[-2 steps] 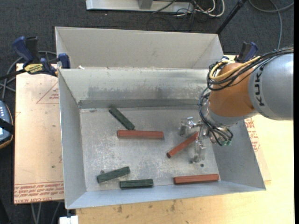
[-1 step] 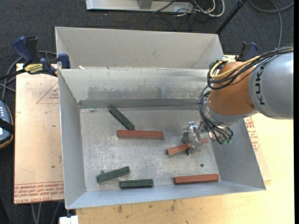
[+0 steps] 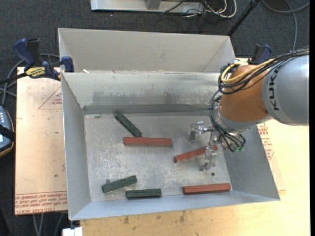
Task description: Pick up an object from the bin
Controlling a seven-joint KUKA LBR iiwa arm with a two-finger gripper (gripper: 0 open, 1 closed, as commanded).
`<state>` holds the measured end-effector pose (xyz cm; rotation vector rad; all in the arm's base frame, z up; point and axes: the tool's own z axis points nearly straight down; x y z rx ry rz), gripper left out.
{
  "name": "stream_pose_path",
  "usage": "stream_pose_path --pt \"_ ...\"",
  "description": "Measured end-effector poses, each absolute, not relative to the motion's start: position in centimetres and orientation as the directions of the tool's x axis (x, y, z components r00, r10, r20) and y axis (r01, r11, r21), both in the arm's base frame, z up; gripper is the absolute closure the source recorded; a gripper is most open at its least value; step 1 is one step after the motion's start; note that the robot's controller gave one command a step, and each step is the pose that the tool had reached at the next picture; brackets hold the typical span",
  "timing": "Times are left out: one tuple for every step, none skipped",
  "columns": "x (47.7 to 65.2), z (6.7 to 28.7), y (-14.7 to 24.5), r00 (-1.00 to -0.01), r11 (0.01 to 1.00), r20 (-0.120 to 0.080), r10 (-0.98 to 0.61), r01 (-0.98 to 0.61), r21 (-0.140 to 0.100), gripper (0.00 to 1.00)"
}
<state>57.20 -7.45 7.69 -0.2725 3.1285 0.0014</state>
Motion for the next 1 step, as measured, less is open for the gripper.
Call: stream_pose_path --pt "57.20 7.69 -7.43 -0.985 0.985 -0.001 -0.173 -0.173 0.001 1.00"
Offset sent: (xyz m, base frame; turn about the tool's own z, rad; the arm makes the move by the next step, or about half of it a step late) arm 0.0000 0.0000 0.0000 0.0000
